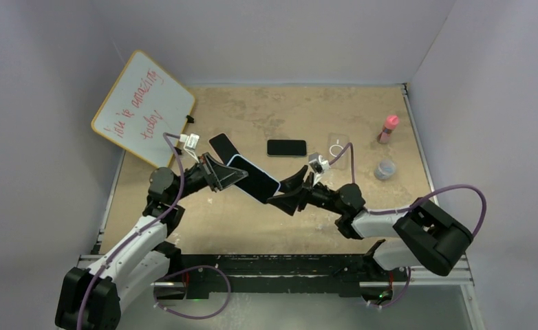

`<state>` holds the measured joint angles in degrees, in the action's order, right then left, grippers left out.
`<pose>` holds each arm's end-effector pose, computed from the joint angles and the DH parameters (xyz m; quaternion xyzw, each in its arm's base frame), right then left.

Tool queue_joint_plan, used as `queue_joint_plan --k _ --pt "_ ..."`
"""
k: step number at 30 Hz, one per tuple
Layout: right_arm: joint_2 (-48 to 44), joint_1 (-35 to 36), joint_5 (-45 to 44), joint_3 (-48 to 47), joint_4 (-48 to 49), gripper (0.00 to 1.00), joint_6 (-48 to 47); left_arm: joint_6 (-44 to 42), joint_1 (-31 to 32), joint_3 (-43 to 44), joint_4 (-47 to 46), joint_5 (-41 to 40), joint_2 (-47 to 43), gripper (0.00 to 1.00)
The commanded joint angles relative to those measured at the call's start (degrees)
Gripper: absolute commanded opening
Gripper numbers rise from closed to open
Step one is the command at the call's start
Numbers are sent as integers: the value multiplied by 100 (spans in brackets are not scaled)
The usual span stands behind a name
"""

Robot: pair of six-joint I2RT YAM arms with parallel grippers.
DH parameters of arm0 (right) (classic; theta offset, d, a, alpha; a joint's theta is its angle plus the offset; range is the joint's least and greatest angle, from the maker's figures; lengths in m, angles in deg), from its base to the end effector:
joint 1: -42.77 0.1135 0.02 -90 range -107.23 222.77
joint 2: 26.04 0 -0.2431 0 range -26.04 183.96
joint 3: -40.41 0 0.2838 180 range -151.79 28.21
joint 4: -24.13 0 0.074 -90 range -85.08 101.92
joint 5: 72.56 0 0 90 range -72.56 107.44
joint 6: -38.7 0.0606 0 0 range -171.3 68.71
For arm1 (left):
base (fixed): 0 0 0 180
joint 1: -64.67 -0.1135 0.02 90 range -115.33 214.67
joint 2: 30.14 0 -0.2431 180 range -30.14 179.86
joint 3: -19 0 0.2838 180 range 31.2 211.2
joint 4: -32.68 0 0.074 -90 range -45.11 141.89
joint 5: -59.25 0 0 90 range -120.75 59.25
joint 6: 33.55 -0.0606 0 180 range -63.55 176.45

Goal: Take the phone out of the phone case
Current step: Remove the phone case from the phone.

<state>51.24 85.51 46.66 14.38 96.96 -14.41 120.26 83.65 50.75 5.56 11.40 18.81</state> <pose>0.1724 0.1996 0.1760 -0.2361 0.5327 0.6213 0.5239 0.2219 -0.1193 0.2334 0.0256 0.6599 -0.6459 0.3829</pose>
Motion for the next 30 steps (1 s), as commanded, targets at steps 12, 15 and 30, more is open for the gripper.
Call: queue_joint_plan --k 12,15,30 --pt "918 -29 855 -756 2309 23 1459 -74 -35 408 -602 445 40 0" --pt "820 -44 813 -739 2186 2 1386 -176 -36 423 -391 346 8 0" --pt "506 -64 -160 -759 2290 0 2002 588 -22 -445 -1030 -987 -404 54"
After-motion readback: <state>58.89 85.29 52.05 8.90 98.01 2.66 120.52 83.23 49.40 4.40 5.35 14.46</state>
